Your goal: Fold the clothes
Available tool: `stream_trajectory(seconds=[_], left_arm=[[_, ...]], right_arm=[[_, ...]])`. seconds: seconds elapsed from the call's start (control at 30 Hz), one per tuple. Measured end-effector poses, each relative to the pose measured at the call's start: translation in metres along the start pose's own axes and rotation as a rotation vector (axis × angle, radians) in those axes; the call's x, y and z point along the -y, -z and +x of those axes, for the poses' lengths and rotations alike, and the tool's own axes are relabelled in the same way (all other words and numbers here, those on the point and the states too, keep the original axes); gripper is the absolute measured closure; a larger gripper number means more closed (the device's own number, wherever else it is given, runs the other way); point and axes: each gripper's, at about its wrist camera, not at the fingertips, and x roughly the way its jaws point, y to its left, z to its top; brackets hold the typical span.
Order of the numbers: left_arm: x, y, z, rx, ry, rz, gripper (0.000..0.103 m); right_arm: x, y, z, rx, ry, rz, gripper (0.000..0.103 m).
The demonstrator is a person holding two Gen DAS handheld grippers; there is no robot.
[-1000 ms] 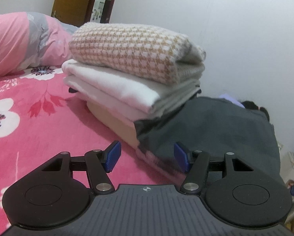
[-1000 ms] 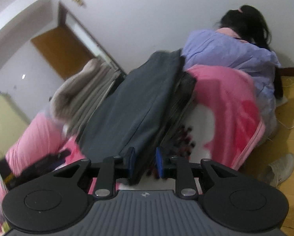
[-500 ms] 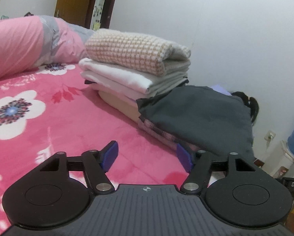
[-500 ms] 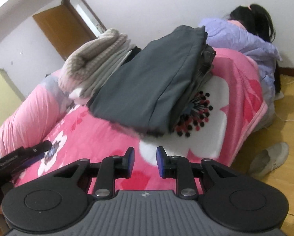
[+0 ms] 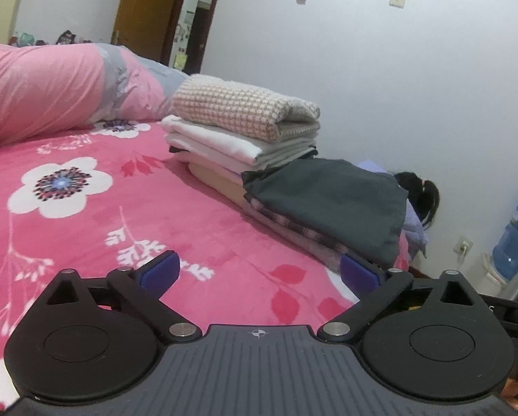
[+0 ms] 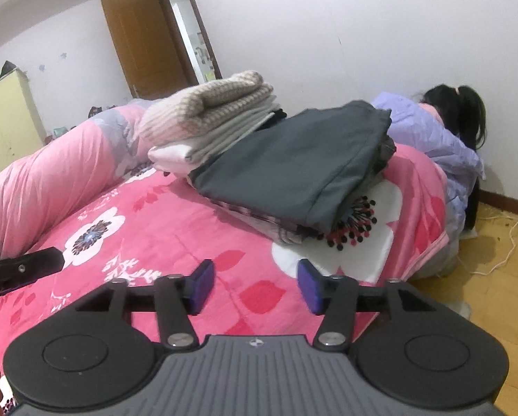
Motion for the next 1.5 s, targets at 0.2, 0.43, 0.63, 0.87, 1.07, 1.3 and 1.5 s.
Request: stream_trajectory(seconds=[0.2, 0.43, 0.63, 0.87, 1.07, 1.3, 1.5], left_arm=[[-0.001, 0.006, -0.027, 0.018, -0.009, -0.022, 0.000], [0.001, 0.015, -0.042, 0.018, -0.012, -0.039, 0.000], [0.002, 0.019, -0.040, -0.020, -0.012, -0.056, 0.000], [0.005, 0.022, -0.046, -0.019, -0.041, -0.042, 0.000], [0.007, 0.023, -0.049, -0.023, -0.076, -0.029, 0.000], [0.015, 0.026, -0.053, -0.013, -0.129, 0.034, 0.000], [0.017, 0.029, -0.054, -0.030, -0.109, 0.019, 0.000]], right_arm=[[-0.018, 0.008, -0.022, 0.030, 0.017, -0.068, 0.028], [-0.034, 0.015, -0.028, 0.027, 0.053, -0.108, 0.017], [-0.044, 0.013, -0.033, 0.064, 0.099, -0.142, 0.004], [-0.049, 0.013, -0.034, 0.056, 0.130, -0.132, 0.000], [-0.055, 0.015, -0.034, 0.040, 0.141, -0.144, 0.000], [-0.064, 0.016, -0.041, 0.058, 0.166, -0.194, 0.000], [-0.070, 0.021, -0.047, 0.056, 0.211, -0.228, 0.000]])
